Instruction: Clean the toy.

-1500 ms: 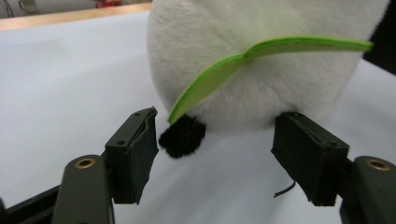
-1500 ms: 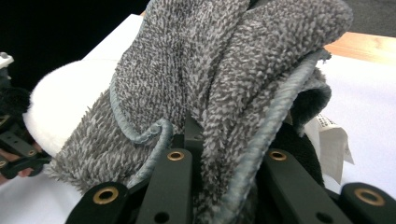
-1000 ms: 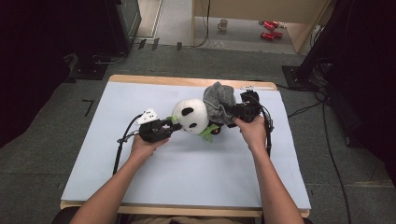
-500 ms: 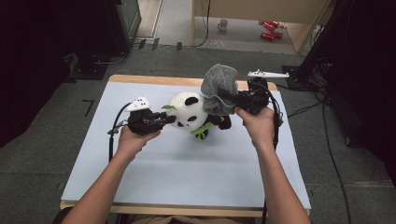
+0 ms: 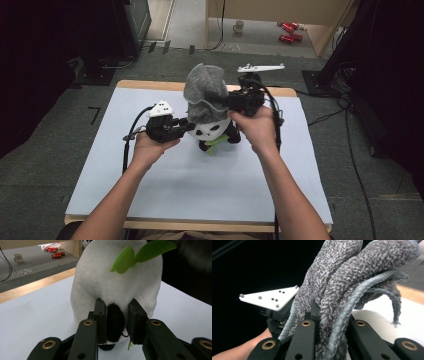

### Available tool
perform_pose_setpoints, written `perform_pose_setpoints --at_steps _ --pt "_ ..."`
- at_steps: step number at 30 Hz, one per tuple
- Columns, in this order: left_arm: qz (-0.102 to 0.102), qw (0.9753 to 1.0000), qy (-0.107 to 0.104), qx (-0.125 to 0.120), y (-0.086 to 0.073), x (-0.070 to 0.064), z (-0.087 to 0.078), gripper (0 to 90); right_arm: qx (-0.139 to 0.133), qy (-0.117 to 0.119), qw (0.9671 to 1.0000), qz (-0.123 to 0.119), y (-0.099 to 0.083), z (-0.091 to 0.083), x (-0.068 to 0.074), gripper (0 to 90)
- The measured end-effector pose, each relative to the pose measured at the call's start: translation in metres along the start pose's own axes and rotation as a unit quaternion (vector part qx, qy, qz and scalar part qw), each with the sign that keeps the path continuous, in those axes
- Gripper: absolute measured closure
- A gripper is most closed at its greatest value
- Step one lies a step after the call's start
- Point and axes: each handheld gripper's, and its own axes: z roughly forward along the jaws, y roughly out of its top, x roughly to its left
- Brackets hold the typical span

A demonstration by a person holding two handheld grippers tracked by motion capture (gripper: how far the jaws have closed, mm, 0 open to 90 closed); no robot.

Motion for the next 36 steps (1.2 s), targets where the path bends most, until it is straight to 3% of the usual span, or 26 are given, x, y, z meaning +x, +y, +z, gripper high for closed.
perform_pose_setpoints --at_steps 3,8,12,15,23,27,31,36 --pt "0.002 1.0000 0.002 -0.004 0.001 -0.005 0.004 73.0 0.035 -0.001 0.9994 -0.004 -0.008 0.023 0.005 80.7" --pt "0.002 1.0000 0.003 0.008 -0.002 -0.002 0.003 72.9 0.089 -0.080 0.9924 -0.028 -0.023 0.042 -0.009 80.7" --pt "-0.002 1.0000 -0.004 0.006 -0.005 -0.002 0.007 72.8 0.081 -0.063 0.9946 0.011 -0.028 0.035 -0.031 80.7" --pt "0.001 1.0000 -0.006 0.007 -0.005 -0.002 0.008 72.8 0.076 -0.078 0.9940 0.006 -0.027 0.025 -0.036 80.7" --pt "-0.006 0.9999 -0.010 0.008 -0.006 -0.001 0.007 72.6 0.070 -0.142 0.9874 0.006 -0.023 -0.005 -0.053 80.7" --pt "-0.012 0.9998 -0.015 0.008 -0.007 0.001 0.007 72.6 0.072 -0.182 0.9805 0.010 -0.025 -0.019 -0.066 80.8" --pt "-0.019 0.9997 -0.016 0.003 -0.007 0.002 0.007 72.4 0.048 -0.175 0.9831 0.020 -0.020 -0.034 -0.068 80.8" --pt "-0.017 0.9997 -0.015 0.004 -0.007 0.000 0.008 72.3 0.016 -0.139 0.9901 0.007 -0.002 -0.042 -0.046 80.8"
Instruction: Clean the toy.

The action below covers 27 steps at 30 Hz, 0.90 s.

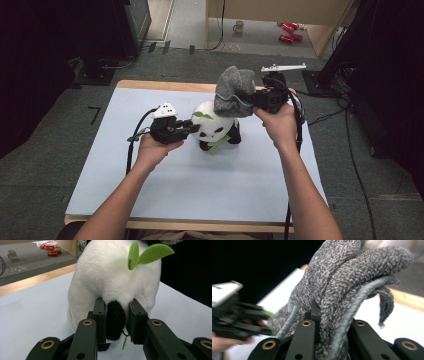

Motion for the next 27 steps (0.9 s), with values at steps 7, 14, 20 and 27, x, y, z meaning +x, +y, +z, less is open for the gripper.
perform_pose_setpoints --at_steps 7,14,20,27 --pt "0.000 1.0000 0.001 0.000 0.000 0.000 0.000 72.2 -0.011 0.064 0.9971 -0.039 0.019 0.010 0.050 80.8" --pt "-0.006 1.0000 0.004 -0.005 -0.001 0.004 -0.003 72.0 0.064 0.081 0.9936 -0.047 -0.003 0.069 0.063 80.8" --pt "-0.005 1.0000 -0.001 -0.001 -0.006 0.010 -0.006 72.1 0.069 0.079 0.9942 -0.022 -0.021 0.078 0.042 80.6" --pt "-0.017 0.9998 0.004 -0.003 -0.010 0.017 -0.009 72.2 0.053 0.034 0.9977 -0.026 -0.021 0.052 0.021 80.5"
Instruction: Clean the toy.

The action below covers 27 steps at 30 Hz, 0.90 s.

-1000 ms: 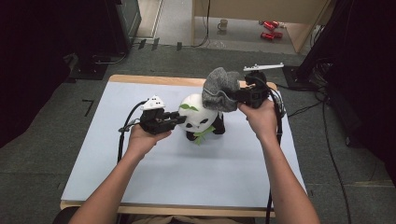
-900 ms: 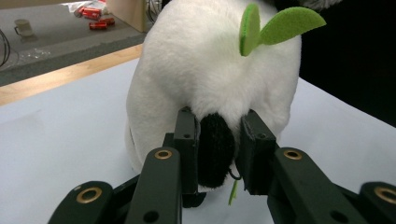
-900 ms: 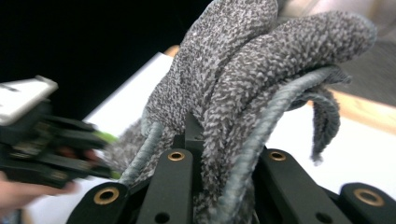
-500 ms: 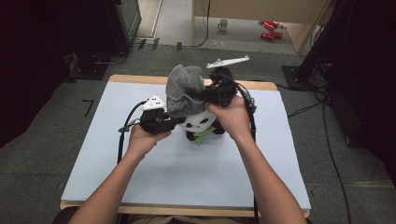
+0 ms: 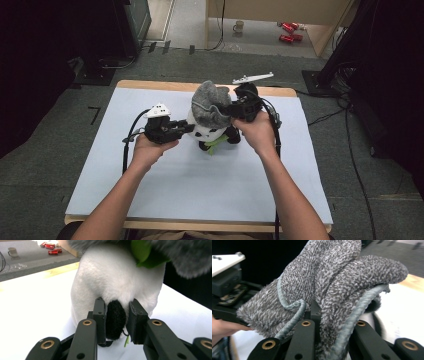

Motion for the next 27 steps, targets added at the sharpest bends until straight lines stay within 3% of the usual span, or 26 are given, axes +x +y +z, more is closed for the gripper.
perform_pose_setpoints --at_steps 3,9,17,21,25,27 --pt "-0.023 0.9997 0.010 -0.001 -0.004 0.012 -0.008 72.4 -0.003 -0.055 0.9984 0.008 -0.006 -0.013 -0.017 80.7" --pt "-0.075 0.9970 0.012 -0.009 -0.017 0.037 -0.021 72.4 -0.027 -0.043 0.9968 0.063 -0.031 -0.029 -0.057 80.7" --pt "-0.125 0.9919 0.009 -0.022 -0.034 0.056 -0.032 72.2 -0.061 -0.046 0.9932 0.088 -0.060 -0.036 -0.084 80.1" --pt "-0.143 0.9894 0.017 -0.020 -0.043 0.064 -0.037 72.0 -0.087 -0.063 0.9893 0.098 -0.083 -0.037 -0.100 80.2" --pt "-0.159 0.9868 0.024 -0.020 -0.051 0.071 -0.039 71.9 -0.089 -0.075 0.9862 0.118 -0.094 -0.038 -0.117 80.1" --pt "-0.168 0.9852 0.026 -0.019 -0.054 0.074 -0.040 71.9 -0.083 -0.062 0.9861 0.130 -0.099 -0.028 -0.123 79.8"
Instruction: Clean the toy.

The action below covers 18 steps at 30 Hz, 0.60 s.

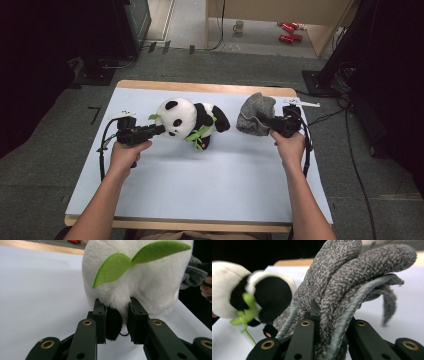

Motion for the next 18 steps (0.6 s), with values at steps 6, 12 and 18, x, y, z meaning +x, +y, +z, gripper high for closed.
perform_pose_setpoints --at_steps 6,12,18 --pt "-0.001 0.9999 0.010 0.009 -0.007 0.006 -0.005 72.0 0.026 -0.016 0.9992 -0.025 -0.006 0.038 0.002 79.2" --pt "0.000 0.9999 0.011 0.006 -0.012 0.015 -0.004 72.0 0.016 -0.028 0.9977 -0.060 -0.004 0.074 0.008 78.9" --pt "0.001 1.0000 0.007 0.006 -0.014 0.021 -0.001 72.1 0.033 0.020 0.9973 -0.063 -0.009 0.111 0.026 78.8"
